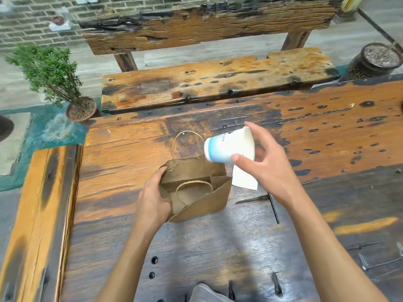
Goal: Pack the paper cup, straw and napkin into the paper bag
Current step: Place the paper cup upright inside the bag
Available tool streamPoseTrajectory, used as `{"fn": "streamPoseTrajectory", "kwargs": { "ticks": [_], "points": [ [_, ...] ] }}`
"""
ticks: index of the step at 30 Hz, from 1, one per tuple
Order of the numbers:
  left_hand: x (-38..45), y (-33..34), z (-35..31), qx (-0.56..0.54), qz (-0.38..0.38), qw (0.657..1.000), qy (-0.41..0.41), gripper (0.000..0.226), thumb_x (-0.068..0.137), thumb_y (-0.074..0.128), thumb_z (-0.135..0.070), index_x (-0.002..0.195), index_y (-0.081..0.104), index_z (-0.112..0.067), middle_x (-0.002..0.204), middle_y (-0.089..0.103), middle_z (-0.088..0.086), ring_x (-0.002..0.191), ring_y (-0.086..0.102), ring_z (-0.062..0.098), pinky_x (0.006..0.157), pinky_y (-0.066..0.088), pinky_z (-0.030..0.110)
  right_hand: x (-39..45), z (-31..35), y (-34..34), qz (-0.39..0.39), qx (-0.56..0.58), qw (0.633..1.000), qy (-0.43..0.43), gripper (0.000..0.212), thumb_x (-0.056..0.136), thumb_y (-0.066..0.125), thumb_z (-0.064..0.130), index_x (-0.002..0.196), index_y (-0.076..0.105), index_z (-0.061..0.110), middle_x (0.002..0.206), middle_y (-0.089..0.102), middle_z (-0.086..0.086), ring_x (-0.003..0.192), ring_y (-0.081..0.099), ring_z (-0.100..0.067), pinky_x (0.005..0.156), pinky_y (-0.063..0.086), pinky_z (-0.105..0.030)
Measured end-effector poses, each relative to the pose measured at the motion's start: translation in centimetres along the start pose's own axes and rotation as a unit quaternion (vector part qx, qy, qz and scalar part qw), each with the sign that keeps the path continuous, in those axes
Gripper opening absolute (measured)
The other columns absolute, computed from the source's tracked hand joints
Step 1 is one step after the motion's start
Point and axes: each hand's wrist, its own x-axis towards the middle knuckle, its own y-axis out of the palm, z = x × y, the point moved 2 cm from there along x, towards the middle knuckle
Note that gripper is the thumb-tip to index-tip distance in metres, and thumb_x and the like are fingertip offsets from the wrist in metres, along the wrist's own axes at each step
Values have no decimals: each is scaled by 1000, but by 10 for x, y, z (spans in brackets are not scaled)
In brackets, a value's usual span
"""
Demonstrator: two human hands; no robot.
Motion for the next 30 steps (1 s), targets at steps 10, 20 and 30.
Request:
{"fn": "streamPoseTrajectory", "kwargs": {
  "ticks": [10,20,30],
  "points": [
    [1,-5,9,-52,-4,998,27,78,75,57,9,141,49,-31,129,62,-8,114,55,9,84,43,15,10,2,91,238,-56,961,131,53,70,70,42,116,48,30,113,61,1,104,61,-21,87,54,-44],
    [0,-6,14,-62,4,998,29,91,70,51,17,145,44,-33,138,46,-19,133,46,12,109,43,32,13,-48,77,236,-155,938,201,52,72,77,20,109,41,30,89,51,5,65,47,-11,51,36,-24],
    [-10,-3,5,-65,8,997,48,93,70,49,16,147,41,-34,147,47,-15,122,58,29,99,50,40,23,-93,108,283,-137,890,330,53,79,79,17,120,48,25,91,59,-3,66,49,-18,51,41,-23]
  ]
}}
